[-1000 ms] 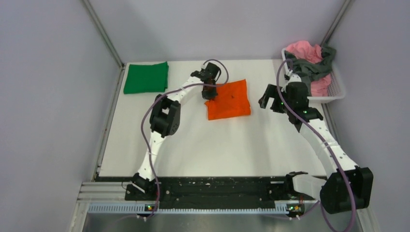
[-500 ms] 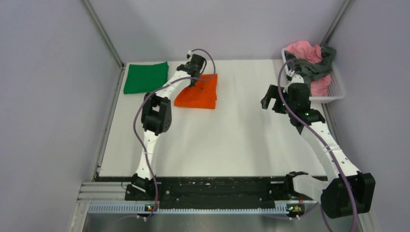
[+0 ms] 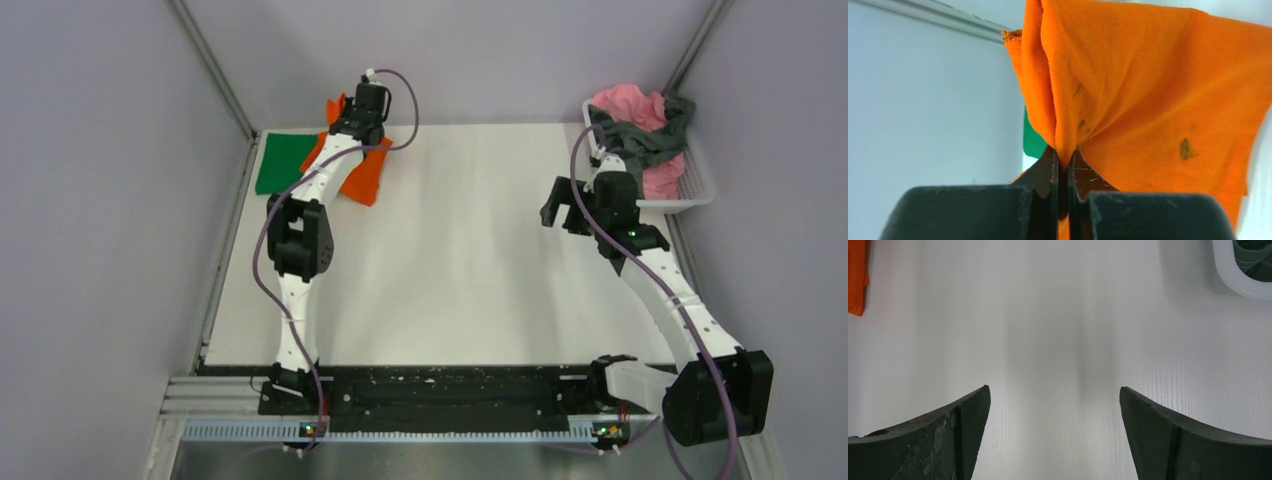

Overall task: Fold and stack the t-shirts
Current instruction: Put the neatly folded tshirt into the corner of the board with the left arm

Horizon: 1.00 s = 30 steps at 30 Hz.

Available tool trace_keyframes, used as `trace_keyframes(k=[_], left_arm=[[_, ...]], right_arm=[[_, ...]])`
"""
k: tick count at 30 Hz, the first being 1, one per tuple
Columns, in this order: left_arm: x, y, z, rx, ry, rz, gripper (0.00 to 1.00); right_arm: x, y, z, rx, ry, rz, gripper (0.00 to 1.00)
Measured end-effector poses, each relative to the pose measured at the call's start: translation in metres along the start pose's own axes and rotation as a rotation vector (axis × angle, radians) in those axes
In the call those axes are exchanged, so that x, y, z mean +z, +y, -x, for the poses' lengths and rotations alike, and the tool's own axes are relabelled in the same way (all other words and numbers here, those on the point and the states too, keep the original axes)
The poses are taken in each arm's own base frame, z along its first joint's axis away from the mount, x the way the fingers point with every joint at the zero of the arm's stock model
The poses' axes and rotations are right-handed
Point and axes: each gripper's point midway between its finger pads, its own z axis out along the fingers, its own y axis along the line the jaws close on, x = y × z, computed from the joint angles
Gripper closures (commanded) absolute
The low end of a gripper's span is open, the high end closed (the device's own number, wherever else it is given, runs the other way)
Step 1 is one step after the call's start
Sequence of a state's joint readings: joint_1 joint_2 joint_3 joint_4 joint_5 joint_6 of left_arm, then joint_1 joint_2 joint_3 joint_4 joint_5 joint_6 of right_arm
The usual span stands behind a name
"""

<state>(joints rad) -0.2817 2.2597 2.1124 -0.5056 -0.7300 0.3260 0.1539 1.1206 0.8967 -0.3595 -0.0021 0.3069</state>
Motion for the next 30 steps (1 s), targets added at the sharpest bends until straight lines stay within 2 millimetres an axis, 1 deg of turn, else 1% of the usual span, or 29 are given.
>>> trace_keyframes(k=[2, 7, 14, 17, 26, 30], left_arm=[[0.001, 0.009, 0.008, 0.025, -0.027, 0.017, 1.00], [0.004, 0.026, 0.016, 0.075, -0.048, 0.040, 1.00], [0.008, 0.054, 0.029, 0.055, -0.084, 0.085, 1.00], [0.010, 0.059, 0.030, 0.051, -0.085, 0.092, 1.00], [0.011, 0.064, 0.029, 0.046, -0.085, 0.095, 1.00], [0.010, 0.073, 0.032, 0.022, -0.094, 0.097, 1.00]], right_arm=[[0.002, -0.001, -0.002, -0.003, 0.009, -0.005, 0.01], [0.007, -0.004, -0.006, -0.012, 0.026, -0.014, 0.01], [0.010, -0.006, -0.009, -0.018, 0.038, -0.025, 0.01], [0.013, -0.008, -0.011, -0.019, 0.047, -0.034, 0.01], [0.014, -0.011, -0.012, -0.019, 0.048, -0.049, 0.01], [0.016, -0.012, -0.013, -0.019, 0.054, -0.055, 0.01]])
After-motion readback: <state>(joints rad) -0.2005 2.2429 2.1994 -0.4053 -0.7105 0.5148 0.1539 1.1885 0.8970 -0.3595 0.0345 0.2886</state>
